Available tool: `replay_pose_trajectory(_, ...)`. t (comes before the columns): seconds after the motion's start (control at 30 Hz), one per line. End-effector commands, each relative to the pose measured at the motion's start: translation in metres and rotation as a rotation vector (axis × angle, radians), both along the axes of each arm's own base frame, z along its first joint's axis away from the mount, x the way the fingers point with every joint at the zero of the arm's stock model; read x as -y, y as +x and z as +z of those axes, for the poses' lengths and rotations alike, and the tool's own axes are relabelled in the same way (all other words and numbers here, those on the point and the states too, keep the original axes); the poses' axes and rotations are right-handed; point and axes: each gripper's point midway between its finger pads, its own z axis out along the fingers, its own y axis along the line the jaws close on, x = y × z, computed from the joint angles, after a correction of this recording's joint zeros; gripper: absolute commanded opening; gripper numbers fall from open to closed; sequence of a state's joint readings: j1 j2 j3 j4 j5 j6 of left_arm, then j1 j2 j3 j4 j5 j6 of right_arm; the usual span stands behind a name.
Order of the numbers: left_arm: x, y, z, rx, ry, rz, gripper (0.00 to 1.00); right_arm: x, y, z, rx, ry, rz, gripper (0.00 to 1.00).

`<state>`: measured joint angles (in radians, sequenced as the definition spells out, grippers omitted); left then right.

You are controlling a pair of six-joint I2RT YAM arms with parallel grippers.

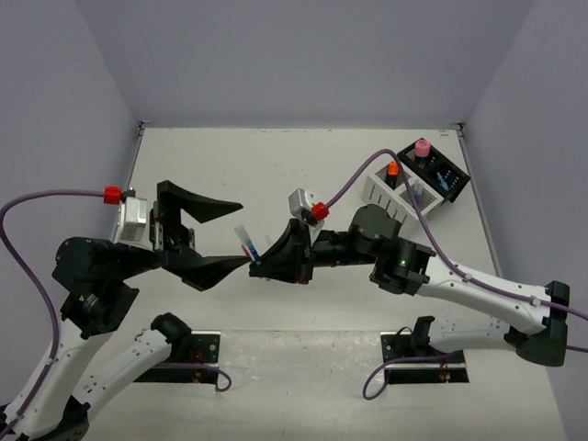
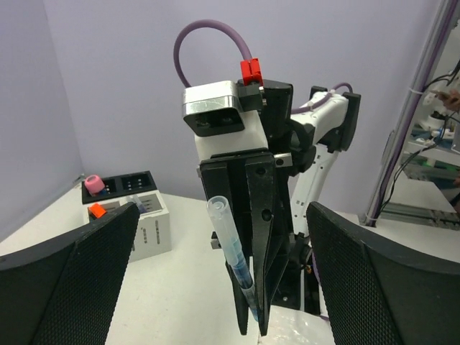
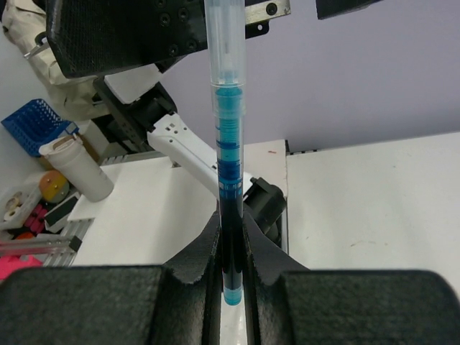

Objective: Sort the stationery into containers
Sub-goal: Close the pen cap on the pen.

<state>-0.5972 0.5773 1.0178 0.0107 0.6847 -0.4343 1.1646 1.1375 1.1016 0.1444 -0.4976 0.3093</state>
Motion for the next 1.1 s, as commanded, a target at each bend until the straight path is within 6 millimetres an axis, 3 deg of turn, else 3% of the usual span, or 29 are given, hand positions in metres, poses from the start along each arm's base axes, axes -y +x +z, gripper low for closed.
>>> replay_pose_trajectory(0.0,-0.003,0.005,0.013,0.020,-0.019,0.038,1.00,0.009,0.008,0.012,0.048,0.038,-0.062,0.00)
replay_pose_trajectory(0.17,-0.007,-0.001,0.021,0.029,-0.063,0.033,1.00,0.011,0.008,0.007,0.042,0.032,-0.070,0.00)
replay_pose_trajectory(0.33,-0.020,0.022,0.030,-0.041,-0.120,0.180,1.00,0.014,0.016,0.000,0.027,0.015,-0.124,0.00)
replay_pose_trajectory(0.5,-0.019,0.038,0.022,-0.120,-0.112,0.227,1.00,0.018,0.019,-0.006,0.017,0.007,-0.151,0.00)
replay_pose_trajectory(0.77,-0.021,0.039,0.031,-0.130,-0.139,0.236,1.00,0.017,0.047,-0.012,-0.049,-0.064,-0.310,0.00)
replay_pose_trajectory(1.07,-0.008,0.014,0.038,-0.070,-0.112,0.078,1.00,0.020,0.018,0.006,-0.076,0.000,-0.165,0.00)
